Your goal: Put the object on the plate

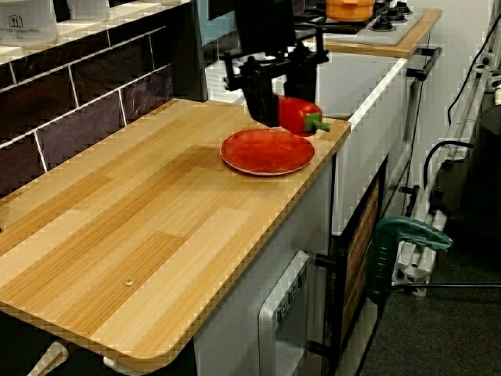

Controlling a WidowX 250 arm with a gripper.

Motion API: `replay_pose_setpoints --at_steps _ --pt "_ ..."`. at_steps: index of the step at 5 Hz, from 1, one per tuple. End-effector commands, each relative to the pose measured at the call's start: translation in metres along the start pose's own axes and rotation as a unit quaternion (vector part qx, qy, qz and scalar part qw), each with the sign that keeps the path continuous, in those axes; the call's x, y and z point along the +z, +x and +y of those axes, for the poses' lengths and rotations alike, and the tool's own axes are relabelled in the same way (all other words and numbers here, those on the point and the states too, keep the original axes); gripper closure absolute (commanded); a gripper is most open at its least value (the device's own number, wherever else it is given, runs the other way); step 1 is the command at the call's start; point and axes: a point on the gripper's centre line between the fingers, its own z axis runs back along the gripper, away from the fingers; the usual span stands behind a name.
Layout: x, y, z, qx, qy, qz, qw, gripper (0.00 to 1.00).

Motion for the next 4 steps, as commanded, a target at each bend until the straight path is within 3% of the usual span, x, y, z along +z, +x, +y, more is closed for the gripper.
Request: replay_pose_setpoints --at_steps 1,3,4 --pt "-0.016 0.043 -0.015 0.007 0.017 0.004 0.9998 1.0" --pt "-0.027 0.064 -0.012 0.015 0.024 0.005 0.9996 1.0" --pt "-0.03 0.058 -0.008 0.015 0.028 0.008 0.9995 1.0"
